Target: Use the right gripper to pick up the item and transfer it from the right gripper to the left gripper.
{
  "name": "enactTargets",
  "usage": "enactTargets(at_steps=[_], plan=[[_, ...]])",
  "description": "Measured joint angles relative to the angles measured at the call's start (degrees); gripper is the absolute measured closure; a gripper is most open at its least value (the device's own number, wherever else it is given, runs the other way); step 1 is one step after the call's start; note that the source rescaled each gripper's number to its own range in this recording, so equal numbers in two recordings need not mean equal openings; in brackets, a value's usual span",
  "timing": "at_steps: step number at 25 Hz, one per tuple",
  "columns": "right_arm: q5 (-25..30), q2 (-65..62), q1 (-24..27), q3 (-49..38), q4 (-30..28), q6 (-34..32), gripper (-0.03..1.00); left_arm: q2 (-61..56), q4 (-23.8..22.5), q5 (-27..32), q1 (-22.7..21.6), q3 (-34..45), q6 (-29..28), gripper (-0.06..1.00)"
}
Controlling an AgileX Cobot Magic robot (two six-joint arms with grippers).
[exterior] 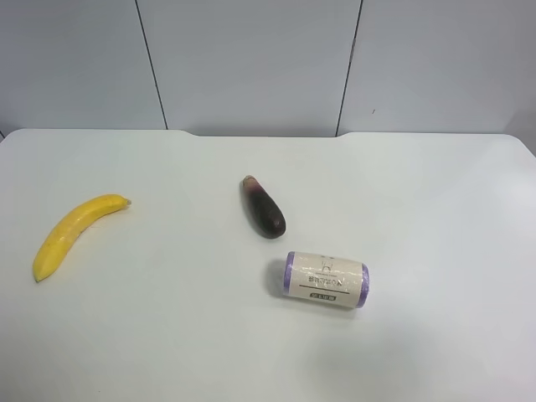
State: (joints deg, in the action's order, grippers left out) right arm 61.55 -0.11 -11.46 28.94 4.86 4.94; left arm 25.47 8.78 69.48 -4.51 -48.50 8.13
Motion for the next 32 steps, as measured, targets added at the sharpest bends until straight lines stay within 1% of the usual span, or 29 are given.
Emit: enactTargets(at_steps=[4,6,9,13,18,21,25,28,32], plan=[[0.0,0.0,0.0,0.0,0.0,0.0,-0.03,-8.2,-0.6,0.1,0.0,7.4,-4.4,-0.06],[0.0,0.0,0.0,0.0,0.0,0.0,-0.03,-12.2,-1.8,0.3,0.0,10.9,-6.5,-0.06],[0.0,0.0,0.0,0.0,0.0,0.0,-0.03,-17.6,-4.4,0.3,0.0,14.5,-8.1,-0.06],[0.0,0.0,0.0,0.0,0.0,0.0,-0.03,-24.1,-6.7,0.4,0.0,16.2,-8.1,-0.06],[0.0,0.0,0.0,0.0,0.0,0.0,-0.03,-25.6,-7.1,0.0,0.0,16.3,-7.7,-0.06],[0.0,0.0,0.0,0.0,0.0,0.0,-0.03,-25.6,-7.1,-2.2,0.0,16.9,-6.6,-0.06],[0.0,0.0,0.0,0.0,0.0,0.0,-0.03,-25.6,-7.1,-3.8,0.0,17.4,-5.1,-0.06],[0.0,0.0,0.0,0.0,0.0,0.0,-0.03,-25.7,-7.1,-6.7,0.0,18.4,-3.8,-0.06],[0.0,0.0,0.0,0.0,0.0,0.0,-0.03,-25.8,-7.2,-8.6,0.0,19.5,-3.4,-0.06]])
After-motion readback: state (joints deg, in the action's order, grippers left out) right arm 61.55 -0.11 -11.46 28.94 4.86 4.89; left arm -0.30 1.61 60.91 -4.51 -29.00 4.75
